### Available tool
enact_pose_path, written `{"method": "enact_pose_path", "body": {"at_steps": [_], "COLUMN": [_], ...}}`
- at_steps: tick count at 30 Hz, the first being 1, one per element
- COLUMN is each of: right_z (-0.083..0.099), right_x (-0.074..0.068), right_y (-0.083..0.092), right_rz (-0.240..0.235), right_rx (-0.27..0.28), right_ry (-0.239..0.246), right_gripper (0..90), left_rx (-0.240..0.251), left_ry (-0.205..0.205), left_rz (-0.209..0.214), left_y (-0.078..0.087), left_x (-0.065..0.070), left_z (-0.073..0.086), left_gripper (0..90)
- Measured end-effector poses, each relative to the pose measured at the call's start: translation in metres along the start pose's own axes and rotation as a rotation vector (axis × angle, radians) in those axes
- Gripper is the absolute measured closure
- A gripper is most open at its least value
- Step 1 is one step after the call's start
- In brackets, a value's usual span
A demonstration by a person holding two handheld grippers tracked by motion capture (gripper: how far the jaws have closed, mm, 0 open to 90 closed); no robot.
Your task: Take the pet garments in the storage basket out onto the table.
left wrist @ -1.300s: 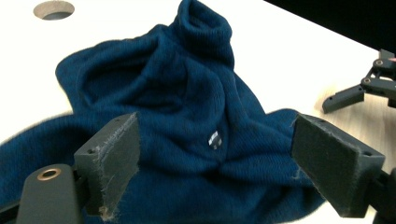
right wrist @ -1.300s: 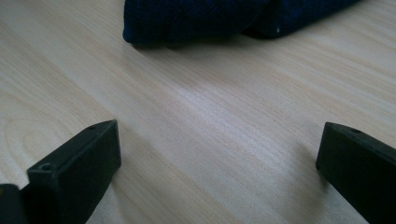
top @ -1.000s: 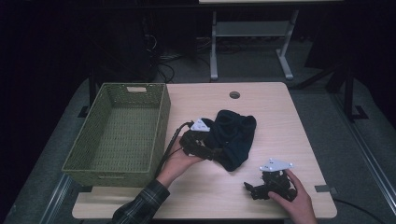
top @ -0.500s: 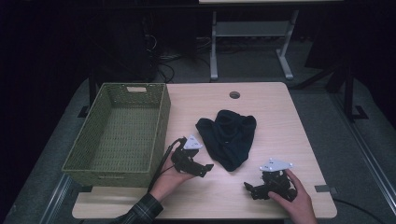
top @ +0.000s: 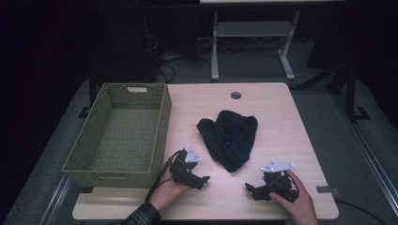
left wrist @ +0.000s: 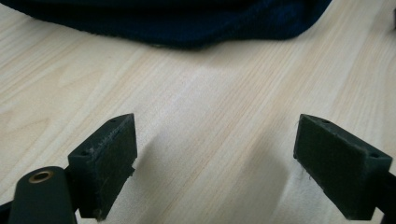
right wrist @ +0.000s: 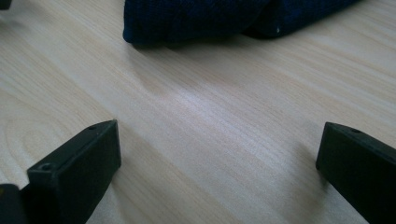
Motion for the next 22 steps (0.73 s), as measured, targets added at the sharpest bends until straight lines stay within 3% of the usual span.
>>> {"method": "enact_pose_path", "body": {"at_steps": [2, 6, 8, 11, 22], "right_z": [0.0, 0.0, 0.0, 0.0, 0.0], "right_x": [0.0, 0.0, 0.0, 0.0, 0.0], "right_y": [0.0, 0.0, 0.0, 0.0, 0.0], "right_rz": [0.0, -0.002, -0.002, -0.002, -0.002], "right_rx": [-0.001, 0.001, 0.001, 0.001, 0.0], "right_ry": [-0.001, 0.003, 0.003, 0.003, 0.003], "right_gripper": [0.0, 0.0, 0.0, 0.0, 0.0], "left_rx": [-0.013, 0.007, 0.057, 0.088, 0.087], "left_ry": [-0.015, -0.002, -0.002, -0.003, 0.0], "left_rz": [-0.011, -0.013, -0.011, -0.007, -0.008], "left_y": [-0.004, -0.004, -0.004, -0.004, -0.004], "left_x": [0.001, 0.001, 0.0, 0.0, 0.0], "left_z": [0.004, 0.006, 0.01, 0.013, 0.013], "left_gripper": [12.8, 12.7, 12.6, 12.8, 12.8]}}
Point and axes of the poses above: each handheld gripper's, and its own axes: y roughly backward along the jaws, z roughly out of its underside, x roughly to its right, the point moved 3 cm from there along -y, roughly forward along the jaws, and after that the axes turned 6 degrees about x, right-handed, at the moved point
